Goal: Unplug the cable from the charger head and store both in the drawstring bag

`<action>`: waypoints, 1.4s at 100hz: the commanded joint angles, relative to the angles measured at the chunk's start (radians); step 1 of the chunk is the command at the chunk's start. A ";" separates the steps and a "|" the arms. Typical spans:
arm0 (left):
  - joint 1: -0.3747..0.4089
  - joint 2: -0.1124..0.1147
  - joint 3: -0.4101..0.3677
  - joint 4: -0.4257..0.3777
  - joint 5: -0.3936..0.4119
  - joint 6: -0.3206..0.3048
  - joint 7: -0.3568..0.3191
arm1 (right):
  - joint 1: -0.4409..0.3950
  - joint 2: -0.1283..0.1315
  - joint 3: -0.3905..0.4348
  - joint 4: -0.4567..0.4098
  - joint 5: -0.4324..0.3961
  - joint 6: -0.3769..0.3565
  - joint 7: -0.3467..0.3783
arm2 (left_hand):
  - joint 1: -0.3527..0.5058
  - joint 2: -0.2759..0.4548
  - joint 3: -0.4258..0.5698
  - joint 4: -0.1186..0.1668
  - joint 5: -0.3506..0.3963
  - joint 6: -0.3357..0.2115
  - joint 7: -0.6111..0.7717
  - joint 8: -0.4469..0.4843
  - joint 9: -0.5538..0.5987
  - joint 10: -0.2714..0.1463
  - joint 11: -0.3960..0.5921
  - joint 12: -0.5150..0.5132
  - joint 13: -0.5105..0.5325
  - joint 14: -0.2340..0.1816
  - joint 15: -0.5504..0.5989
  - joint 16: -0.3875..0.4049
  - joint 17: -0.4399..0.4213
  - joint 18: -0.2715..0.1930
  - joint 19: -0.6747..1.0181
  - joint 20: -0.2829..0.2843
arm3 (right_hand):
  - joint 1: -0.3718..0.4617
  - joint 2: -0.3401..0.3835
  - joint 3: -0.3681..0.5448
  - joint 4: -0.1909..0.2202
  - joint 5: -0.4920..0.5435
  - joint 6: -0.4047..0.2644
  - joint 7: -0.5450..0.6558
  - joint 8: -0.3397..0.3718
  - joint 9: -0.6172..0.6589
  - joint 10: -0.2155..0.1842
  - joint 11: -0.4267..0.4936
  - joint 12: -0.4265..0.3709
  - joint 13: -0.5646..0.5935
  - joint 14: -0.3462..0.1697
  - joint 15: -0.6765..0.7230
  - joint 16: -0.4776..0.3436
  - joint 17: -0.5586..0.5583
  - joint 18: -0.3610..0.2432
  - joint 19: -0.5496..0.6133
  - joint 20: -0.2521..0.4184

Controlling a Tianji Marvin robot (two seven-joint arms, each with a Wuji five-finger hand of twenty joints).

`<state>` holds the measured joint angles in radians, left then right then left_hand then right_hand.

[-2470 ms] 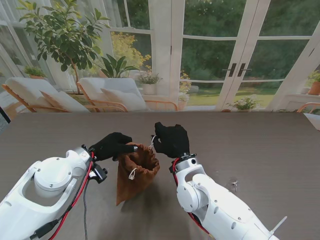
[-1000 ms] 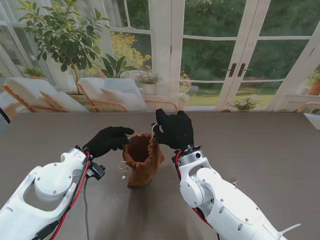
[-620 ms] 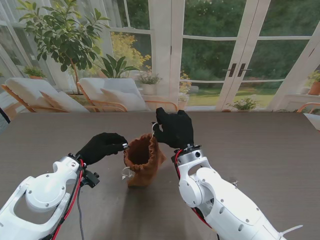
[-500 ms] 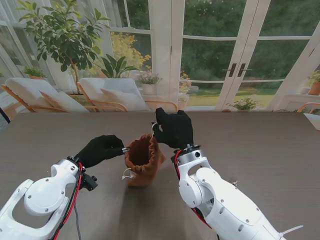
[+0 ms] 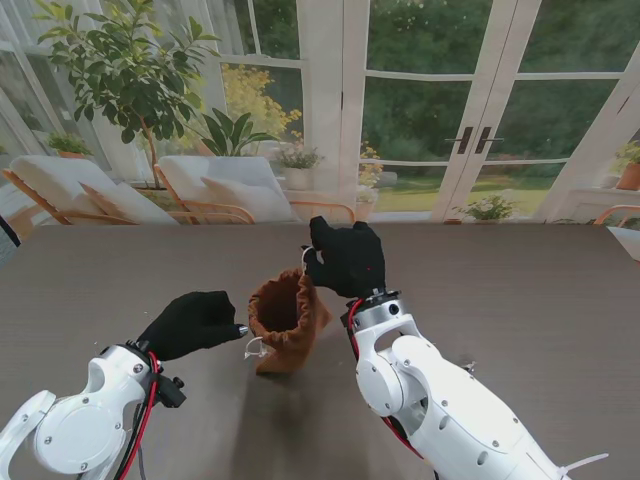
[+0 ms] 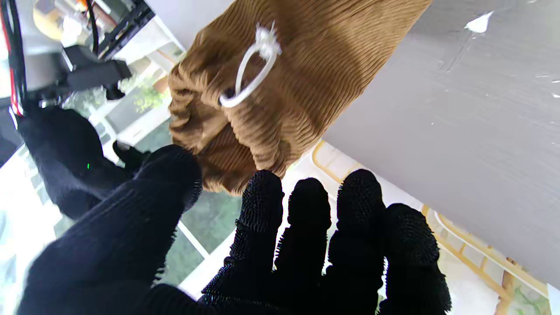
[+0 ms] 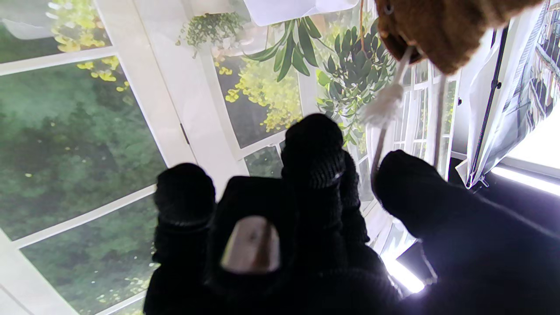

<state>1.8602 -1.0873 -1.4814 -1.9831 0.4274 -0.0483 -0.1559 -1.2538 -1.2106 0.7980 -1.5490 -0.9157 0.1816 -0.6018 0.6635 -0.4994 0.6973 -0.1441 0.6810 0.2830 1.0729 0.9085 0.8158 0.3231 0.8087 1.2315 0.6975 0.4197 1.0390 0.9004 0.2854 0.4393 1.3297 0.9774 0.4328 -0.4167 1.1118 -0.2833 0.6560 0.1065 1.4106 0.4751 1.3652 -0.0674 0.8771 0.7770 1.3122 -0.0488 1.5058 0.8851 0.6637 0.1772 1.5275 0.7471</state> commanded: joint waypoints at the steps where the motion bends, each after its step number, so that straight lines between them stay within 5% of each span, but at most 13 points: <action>1: 0.018 0.003 0.007 -0.009 0.004 -0.002 -0.023 | -0.004 -0.003 -0.001 -0.011 0.000 0.004 0.014 | 0.026 -0.050 -0.013 -0.035 0.028 -0.028 -0.030 -0.042 0.023 -0.025 0.014 0.015 0.034 -0.012 0.039 0.000 0.016 -0.036 0.033 0.001 | 0.026 0.012 0.009 0.009 -0.011 0.051 0.086 0.034 0.080 0.033 0.001 -0.009 0.011 -0.134 0.037 0.013 0.447 -0.017 0.043 -0.033; 7: 0.028 0.006 0.009 -0.014 0.024 -0.005 -0.030 | -0.004 -0.003 -0.001 -0.012 0.000 0.005 0.015 | 0.004 -0.048 -0.002 -0.027 0.040 -0.031 -0.130 -0.106 0.017 -0.026 -0.001 0.007 0.026 -0.011 0.031 -0.005 0.012 -0.040 0.033 -0.009 | 0.025 0.013 0.008 0.009 -0.011 0.051 0.086 0.034 0.080 0.032 0.000 -0.009 0.011 -0.134 0.038 0.013 0.447 -0.016 0.042 -0.033; 13: 0.032 0.007 0.013 -0.014 0.035 -0.007 -0.029 | -0.004 -0.004 -0.001 -0.013 0.001 0.007 0.016 | -0.050 -0.035 0.048 0.018 0.054 -0.014 -0.322 -0.200 0.002 -0.017 -0.037 -0.018 0.007 -0.005 0.011 -0.009 -0.002 -0.044 0.029 -0.015 | 0.026 0.013 0.008 0.010 -0.011 0.051 0.084 0.034 0.081 0.032 -0.001 -0.009 0.011 -0.136 0.037 0.013 0.447 -0.016 0.042 -0.033; 29: 0.023 0.006 0.035 0.007 0.049 -0.009 -0.016 | -0.004 -0.006 -0.003 -0.013 0.007 0.011 0.012 | -0.059 -0.041 0.045 0.020 0.009 0.019 -0.625 -0.365 -0.054 -0.003 -0.122 -0.083 -0.040 -0.003 -0.042 -0.020 -0.036 -0.059 0.018 -0.011 | 0.025 0.013 0.008 0.010 -0.010 0.051 0.083 0.034 0.081 0.033 -0.002 -0.008 0.011 -0.133 0.038 0.013 0.447 -0.016 0.042 -0.033; 39: 0.003 0.006 0.051 0.032 0.045 -0.016 -0.015 | -0.004 -0.008 -0.003 -0.013 0.011 0.015 0.011 | -0.051 -0.046 0.048 0.021 0.021 0.008 -0.654 -0.381 -0.061 -0.006 -0.126 -0.089 -0.046 -0.008 -0.044 -0.019 -0.039 -0.064 0.018 -0.008 | 0.025 0.012 0.008 0.011 -0.010 0.051 0.083 0.035 0.081 0.032 -0.002 -0.008 0.011 -0.131 0.039 0.014 0.447 -0.015 0.042 -0.033; 70: -0.049 0.008 0.099 0.094 0.093 -0.023 -0.003 | -0.002 -0.010 -0.003 -0.007 0.015 0.014 0.009 | 0.000 -0.061 0.091 0.026 0.027 -0.024 -0.652 -0.366 -0.064 -0.020 -0.112 -0.086 -0.038 -0.028 -0.034 -0.015 -0.027 -0.075 0.021 -0.008 | 0.023 0.011 0.009 0.012 -0.010 0.050 0.081 0.034 0.081 0.034 -0.002 -0.006 0.011 -0.132 0.041 0.015 0.446 -0.015 0.041 -0.032; 84: -0.062 0.004 0.117 0.119 0.124 -0.029 0.037 | -0.002 -0.010 -0.004 -0.005 0.016 0.014 0.010 | 0.018 -0.067 0.126 0.024 0.015 -0.040 -0.508 -0.263 -0.055 -0.029 -0.065 -0.060 -0.017 -0.045 0.004 -0.008 -0.005 -0.081 0.035 -0.009 | 0.023 0.008 0.010 0.012 -0.009 0.049 0.080 0.035 0.081 0.035 -0.001 -0.006 0.011 -0.132 0.043 0.015 0.447 -0.015 0.043 -0.032; 119: -0.109 -0.009 0.174 0.196 0.140 -0.042 0.118 | -0.004 -0.011 -0.006 -0.005 0.022 0.016 0.010 | 0.083 -0.124 0.082 -0.051 0.009 -0.080 -0.324 -0.181 -0.008 -0.054 -0.021 -0.043 0.035 -0.060 0.041 -0.014 0.046 -0.071 0.057 -0.020 | 0.023 0.007 0.011 0.012 -0.009 0.048 0.078 0.035 0.081 0.036 -0.003 -0.006 0.011 -0.131 0.046 0.017 0.447 -0.015 0.043 -0.031; 140: -0.130 -0.024 0.208 0.242 0.117 -0.043 0.185 | -0.005 -0.012 -0.007 -0.003 0.024 0.016 0.009 | 0.186 -0.114 -0.020 -0.044 0.038 -0.127 -0.185 -0.222 0.050 -0.059 -0.010 -0.022 0.079 -0.045 0.056 -0.028 0.080 -0.048 0.077 -0.041 | 0.023 0.006 0.012 0.011 -0.008 0.047 0.076 0.035 0.081 0.037 -0.005 -0.006 0.011 -0.132 0.046 0.017 0.447 -0.015 0.043 -0.031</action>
<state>1.7300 -1.0973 -1.2807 -1.7507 0.5621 -0.0898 0.0343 -1.2545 -1.2177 0.7939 -1.5487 -0.8910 0.1970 -0.6028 0.7991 -0.5738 0.7130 -0.1673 0.7051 0.1945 0.8375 0.7047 0.8457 0.2801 0.7844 1.1783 0.7329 0.3697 1.0622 0.8781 0.3495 0.3943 1.3568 0.9479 0.4328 -0.4168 1.1118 -0.2833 0.6559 0.1065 1.4107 0.4751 1.3653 -0.0674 0.8771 0.7770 1.3122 -0.0488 1.5126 0.8854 0.6637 0.1772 1.5276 0.7468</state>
